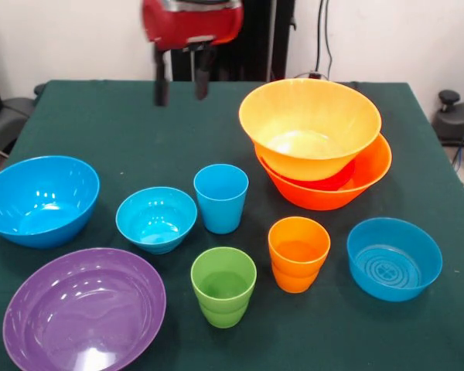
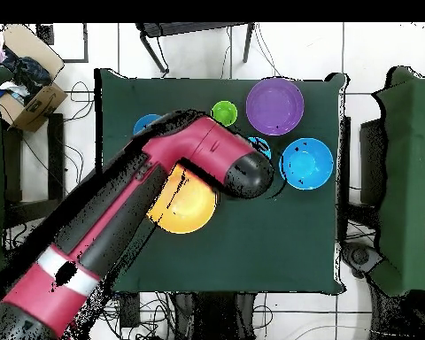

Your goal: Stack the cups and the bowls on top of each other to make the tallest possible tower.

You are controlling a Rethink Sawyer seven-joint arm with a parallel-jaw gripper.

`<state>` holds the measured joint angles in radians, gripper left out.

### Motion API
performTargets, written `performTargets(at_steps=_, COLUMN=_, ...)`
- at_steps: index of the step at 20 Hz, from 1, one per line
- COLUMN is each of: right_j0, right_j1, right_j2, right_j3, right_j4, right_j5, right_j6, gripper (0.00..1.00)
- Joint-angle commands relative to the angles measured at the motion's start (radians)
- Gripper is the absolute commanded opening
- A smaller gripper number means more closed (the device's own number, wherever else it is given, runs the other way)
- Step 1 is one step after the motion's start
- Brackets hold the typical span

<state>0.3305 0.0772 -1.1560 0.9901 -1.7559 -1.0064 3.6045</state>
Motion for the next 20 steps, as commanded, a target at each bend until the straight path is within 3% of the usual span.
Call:
performTargets(at_steps=1, right_j0=-0.06, right_j1=0.093, right_j2=0.213, right_j3=-0.22, right_j4=-0.05, right_j5=-0.051, right_j6=-0.314, gripper=1.0)
performTargets(at_steps=5, right_j0=-0.104, right_j1=0.115, right_j2=0.203, right_j3=-0.284, right_j4=-0.078, right_j5=-0.031, right_j6=-0.408, gripper=1.0)
performTargets(at_steps=8, right_j0=-0.159, right_j1=0.13, right_j2=0.197, right_j3=-0.351, right_j4=-0.077, right_j5=-0.048, right_j6=-0.36, gripper=1.0)
performTargets(at_steps=12, right_j0=-0.206, right_j1=0.143, right_j2=0.195, right_j3=-0.42, right_j4=-0.076, right_j5=-0.055, right_j6=-0.429, gripper=1.0)
performTargets(at_steps=16, right_j0=-0.208, right_j1=0.135, right_j2=0.175, right_j3=-0.438, right_j4=-0.067, right_j5=-0.073, right_j6=-0.472, gripper=1.0)
performTargets(at_steps=20, right_j0=-0.18, right_j1=0.09, right_j2=0.175, right_j3=-0.434, right_j4=-0.073, right_j5=-0.123, right_j6=-0.643, gripper=1.0)
